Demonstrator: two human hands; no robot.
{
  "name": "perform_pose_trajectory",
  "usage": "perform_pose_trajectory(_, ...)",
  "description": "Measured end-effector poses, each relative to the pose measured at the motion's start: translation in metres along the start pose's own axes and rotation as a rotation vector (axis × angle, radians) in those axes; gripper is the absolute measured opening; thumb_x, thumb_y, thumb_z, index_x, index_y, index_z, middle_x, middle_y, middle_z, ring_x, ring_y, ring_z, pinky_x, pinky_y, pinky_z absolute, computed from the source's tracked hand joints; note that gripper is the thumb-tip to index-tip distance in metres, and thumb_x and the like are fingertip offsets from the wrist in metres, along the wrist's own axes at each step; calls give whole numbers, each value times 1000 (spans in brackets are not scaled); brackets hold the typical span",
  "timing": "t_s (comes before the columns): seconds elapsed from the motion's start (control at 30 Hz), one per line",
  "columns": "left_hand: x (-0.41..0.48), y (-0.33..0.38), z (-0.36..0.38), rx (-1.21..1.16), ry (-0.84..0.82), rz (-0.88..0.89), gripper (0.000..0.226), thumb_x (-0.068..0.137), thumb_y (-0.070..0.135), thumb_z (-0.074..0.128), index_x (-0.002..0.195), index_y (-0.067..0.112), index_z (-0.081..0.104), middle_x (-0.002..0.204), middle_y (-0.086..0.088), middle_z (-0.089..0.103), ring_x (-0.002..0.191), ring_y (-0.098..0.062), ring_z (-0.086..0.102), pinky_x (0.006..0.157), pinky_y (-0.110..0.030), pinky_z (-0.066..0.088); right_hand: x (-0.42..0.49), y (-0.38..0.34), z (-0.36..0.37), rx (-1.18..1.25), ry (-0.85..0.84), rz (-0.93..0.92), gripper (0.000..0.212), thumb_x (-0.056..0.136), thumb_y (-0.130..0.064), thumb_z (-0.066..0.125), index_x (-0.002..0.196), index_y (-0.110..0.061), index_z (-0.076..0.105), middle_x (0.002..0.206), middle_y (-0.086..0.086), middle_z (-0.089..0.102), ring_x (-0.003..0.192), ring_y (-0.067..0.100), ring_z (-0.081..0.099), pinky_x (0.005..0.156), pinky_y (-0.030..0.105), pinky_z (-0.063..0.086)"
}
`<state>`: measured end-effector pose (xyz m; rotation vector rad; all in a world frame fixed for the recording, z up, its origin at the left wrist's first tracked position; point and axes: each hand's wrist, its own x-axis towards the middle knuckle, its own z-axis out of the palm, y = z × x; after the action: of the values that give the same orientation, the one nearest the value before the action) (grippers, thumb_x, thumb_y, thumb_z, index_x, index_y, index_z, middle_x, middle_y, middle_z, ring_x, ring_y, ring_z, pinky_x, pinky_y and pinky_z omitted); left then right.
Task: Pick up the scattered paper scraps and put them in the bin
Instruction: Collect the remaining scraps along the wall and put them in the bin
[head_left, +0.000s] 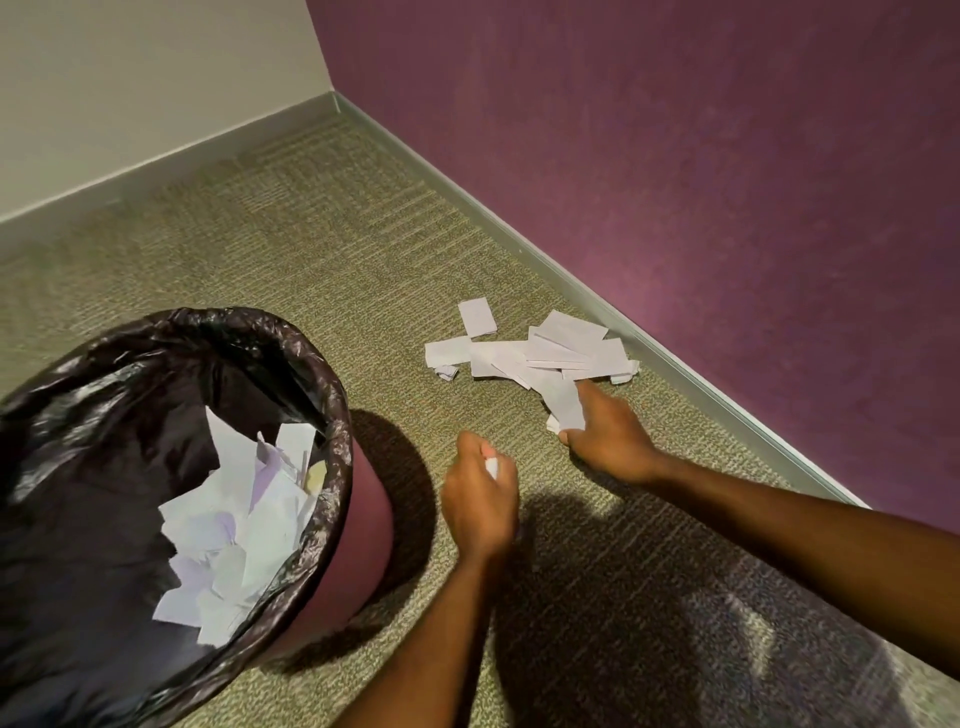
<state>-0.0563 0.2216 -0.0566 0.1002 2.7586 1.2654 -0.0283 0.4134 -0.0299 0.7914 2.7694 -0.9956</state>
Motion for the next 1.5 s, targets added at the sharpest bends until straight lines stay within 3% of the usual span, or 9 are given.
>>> perform_pose_trajectory(0.23,-7,75,2,-1265,-191,-782,12,102,16,69,110,9,64,88,-13,68,70,-20,64,56,-31,53,-15,-40,-44,545,-12,103,18,93,-20,83,110,-18,78,102,2,82,93,24,77,80,38,60)
perform_pose_trajectory(0.37,15,133,-32,-1648,-289,-873,5,105,11,64,107,8,67,76,-7,68,66,-13,68,73,-28,65,-32,-92,-86,884,65,13,18,97,-12,77,115,-14,78,112,6,83,107,30,78,97,43,62)
perform_pose_trajectory(0.47,23,167,-68,-1703,-286,-817,10,105,9,59,100,5,67,87,-11,70,87,-21,69,106,-37,57,-46,-129,-107,1001,134,-46,21,100,-9,73,119,-15,76,113,8,83,106,27,78,98,44,61)
perform_pose_trajectory(0.57,20,195,-109,-1776,-270,-745,16,104,16,58,94,11,69,84,-5,69,81,-17,65,85,-30,55,-63,-166,-120,1059,145,-140,28,101,-2,66,126,-12,72,115,14,81,104,31,78,96,47,62)
perform_pose_trajectory(0.8,3,217,-201,-1927,-104,-427,54,107,53,49,130,8,69,113,-14,72,99,-29,71,78,-36,58,-101,-250,-124,1139,44,-332,28,98,6,56,120,-3,71,115,20,78,99,27,71,90,41,55)
perform_pose_trajectory(1.0,7,197,-254,-1926,107,-279,73,98,60,64,146,5,62,140,-22,67,113,-37,66,98,-49,52,-123,-305,-107,1223,-223,-328,41,96,-20,63,134,-6,69,131,29,70,104,33,67,96,47,48)
perform_pose_trajectory(1.13,16,169,-277,-1845,202,-277,66,99,61,63,130,3,66,141,-28,66,125,-46,69,111,-61,51,-98,-315,-67,1105,-364,-423,57,89,-78,64,136,-45,69,139,-8,70,101,5,64,116,59,47)
perform_pose_trajectory(1.3,14,133,-304,-1687,346,-379,66,98,69,58,126,10,71,131,-23,71,117,-44,73,107,-63,54,-132,-328,-79,1133,-521,-232,65,91,-72,61,127,-19,72,127,8,77,120,30,73,110,48,55)
perform_pose_trajectory(1.5,-5,94,-308,-1554,508,-377,107,55,90,68,144,30,66,143,-6,65,141,-27,53,124,-56,34,-126,-340,-65,1042,-457,-167,66,96,-76,52,125,-22,77,134,4,72,130,21,65,120,52,43)
